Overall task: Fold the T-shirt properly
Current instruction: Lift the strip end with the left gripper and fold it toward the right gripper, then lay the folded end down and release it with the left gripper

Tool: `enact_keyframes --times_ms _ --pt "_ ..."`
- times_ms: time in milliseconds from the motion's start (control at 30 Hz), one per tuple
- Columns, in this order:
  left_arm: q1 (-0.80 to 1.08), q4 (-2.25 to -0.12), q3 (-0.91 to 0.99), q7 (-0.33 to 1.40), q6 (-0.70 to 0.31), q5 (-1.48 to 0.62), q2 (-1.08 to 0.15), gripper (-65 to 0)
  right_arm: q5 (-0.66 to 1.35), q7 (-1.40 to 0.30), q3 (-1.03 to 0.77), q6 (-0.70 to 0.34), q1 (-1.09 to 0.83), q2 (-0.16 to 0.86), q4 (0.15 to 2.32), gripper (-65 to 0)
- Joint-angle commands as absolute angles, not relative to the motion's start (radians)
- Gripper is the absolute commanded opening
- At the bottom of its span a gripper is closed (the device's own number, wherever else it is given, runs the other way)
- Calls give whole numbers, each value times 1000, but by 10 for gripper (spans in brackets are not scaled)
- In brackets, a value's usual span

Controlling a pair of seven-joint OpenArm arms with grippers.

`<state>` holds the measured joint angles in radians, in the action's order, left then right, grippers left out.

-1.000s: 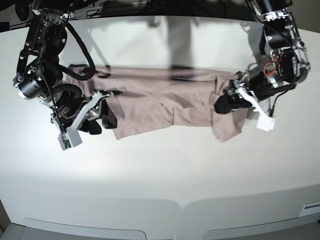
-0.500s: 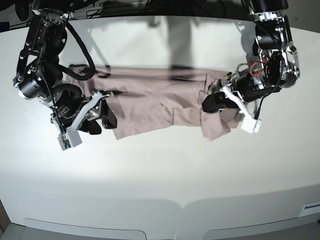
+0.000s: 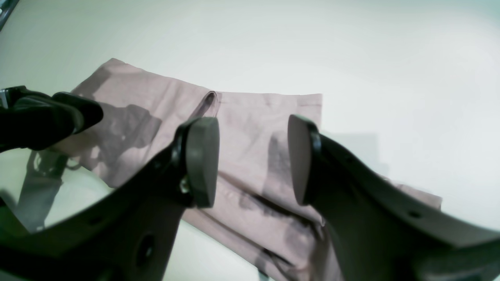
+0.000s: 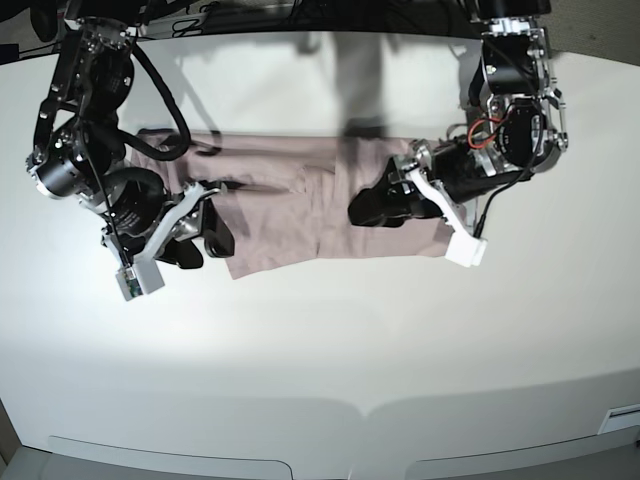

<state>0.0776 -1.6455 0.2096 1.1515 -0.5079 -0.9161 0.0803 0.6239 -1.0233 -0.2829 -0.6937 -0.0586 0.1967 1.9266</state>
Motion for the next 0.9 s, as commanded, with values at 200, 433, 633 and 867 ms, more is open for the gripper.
enact_keyframes --times_ms 200,433,633,867 --pt "57 -1664 208 1059 -554 -638 48 -368 640 -1000 -287 -698 -44 205 1946 -359" --pt "61 -1664 208 1016 -559 -590 33 -369 640 -1000 -287 -698 -44 205 1946 -359" --pt "127 -1661 208 872 -579 -403 29 -369 640 -1000 -287 -698 -44 205 1946 -359" --pt "138 -1635 208 831 -580 -376 30 -369 640 -1001 -287 -698 -44 205 1946 -359"
